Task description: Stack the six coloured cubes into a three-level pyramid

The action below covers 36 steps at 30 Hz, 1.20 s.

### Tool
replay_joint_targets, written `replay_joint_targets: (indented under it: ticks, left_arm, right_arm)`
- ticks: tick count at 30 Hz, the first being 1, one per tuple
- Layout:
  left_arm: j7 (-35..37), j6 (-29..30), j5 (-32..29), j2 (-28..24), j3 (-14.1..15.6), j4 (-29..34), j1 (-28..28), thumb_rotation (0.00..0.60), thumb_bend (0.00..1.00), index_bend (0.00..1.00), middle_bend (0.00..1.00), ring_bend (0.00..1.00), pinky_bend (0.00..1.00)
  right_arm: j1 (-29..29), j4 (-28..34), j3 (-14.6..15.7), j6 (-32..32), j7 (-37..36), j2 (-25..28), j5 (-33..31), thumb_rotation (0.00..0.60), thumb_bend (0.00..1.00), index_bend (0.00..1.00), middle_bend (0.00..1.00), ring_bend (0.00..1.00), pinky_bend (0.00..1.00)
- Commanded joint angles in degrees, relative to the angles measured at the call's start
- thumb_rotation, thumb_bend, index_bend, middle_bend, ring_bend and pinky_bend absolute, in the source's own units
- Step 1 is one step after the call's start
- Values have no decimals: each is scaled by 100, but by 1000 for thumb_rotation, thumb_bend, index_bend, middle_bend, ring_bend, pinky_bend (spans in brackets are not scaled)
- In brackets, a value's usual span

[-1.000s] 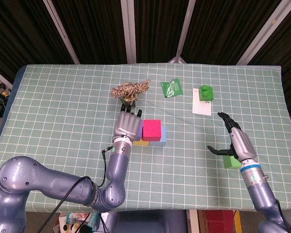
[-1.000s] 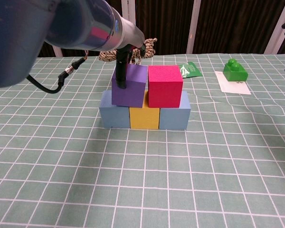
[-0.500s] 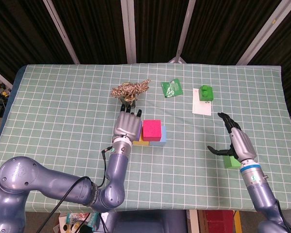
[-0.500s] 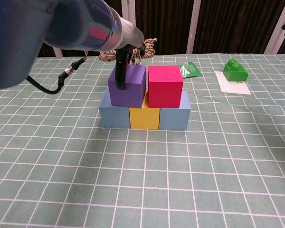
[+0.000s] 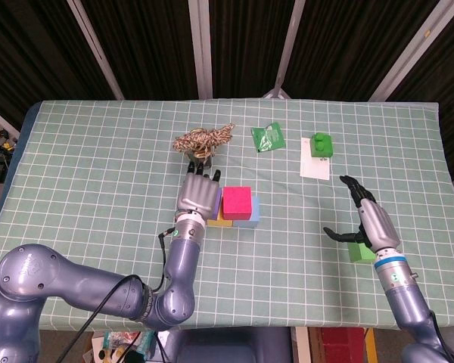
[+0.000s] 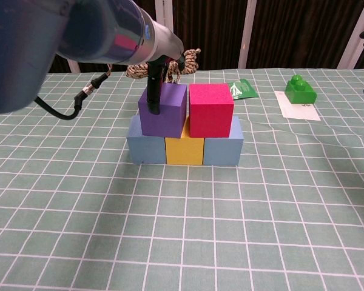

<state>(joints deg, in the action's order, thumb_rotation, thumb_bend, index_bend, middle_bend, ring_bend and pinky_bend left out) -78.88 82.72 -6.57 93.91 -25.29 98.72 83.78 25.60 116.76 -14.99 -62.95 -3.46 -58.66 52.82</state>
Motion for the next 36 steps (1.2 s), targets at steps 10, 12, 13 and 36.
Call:
replay_joint_targets:
  ticks: [10, 12, 13, 36]
  left_arm:
    - [52, 42, 14, -84, -69, 107, -92, 600, 179, 0, 209, 0, 0]
    - [86, 53, 33, -130, -91, 174, -125, 600, 174, 0, 195, 0, 0]
    - [121, 61, 55, -164, -107, 226, -151, 600, 174, 0, 189, 0, 0]
    - [1076, 77, 952, -1622, 471, 2376, -1292, 600, 318, 0, 160, 0, 0]
  right_arm:
    - [2, 3, 15, 4, 19, -10, 17, 600, 222, 0, 0, 0, 0]
    - [1, -1, 17, 0, 24, -13, 20, 600, 223, 0, 0, 0, 0]
    - [1, -5, 17, -1, 25, -15, 18, 600, 222, 0, 0, 0, 0]
    - [46, -38, 86, 24, 194, -90, -35, 600, 223, 0, 0, 0, 0]
